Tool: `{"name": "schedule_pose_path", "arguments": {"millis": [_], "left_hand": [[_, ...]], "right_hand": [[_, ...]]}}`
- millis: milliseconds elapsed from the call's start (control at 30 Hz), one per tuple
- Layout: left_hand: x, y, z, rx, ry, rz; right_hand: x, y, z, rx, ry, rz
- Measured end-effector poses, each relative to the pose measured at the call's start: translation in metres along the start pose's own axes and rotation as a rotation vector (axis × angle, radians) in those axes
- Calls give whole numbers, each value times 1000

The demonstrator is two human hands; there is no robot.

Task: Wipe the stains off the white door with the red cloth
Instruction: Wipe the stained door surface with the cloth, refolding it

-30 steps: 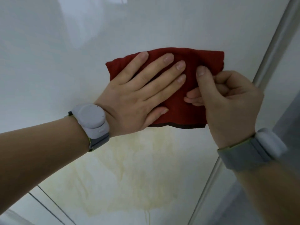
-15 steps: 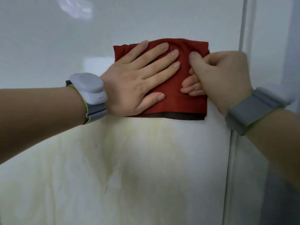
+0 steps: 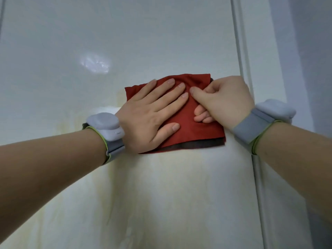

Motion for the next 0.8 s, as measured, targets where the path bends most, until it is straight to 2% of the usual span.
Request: {"name": "schedule_pose_path", "arguments": {"millis": [300, 500, 633, 800], "left_hand": [[-6, -5, -4, 4, 12, 23], [9, 12, 3, 25, 80, -36], [24, 26, 8, 35, 99, -3], [21, 22, 4, 39, 54, 37]], "right_hand": [[0, 0, -1, -66, 10, 2], [11, 11, -2, -317, 45, 51], [31, 24, -3, -397, 37, 84], [30, 21, -2, -315, 29, 84]]}}
Point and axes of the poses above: each hand's wrist, its own x-axis towards the middle knuckle, its own z-axis out of the back of the hand, y = z × x, the point moved 3 cm from there along x, towards the middle knuckle, and after that the axes turned 9 degrees about z, right-handed, at the moved point
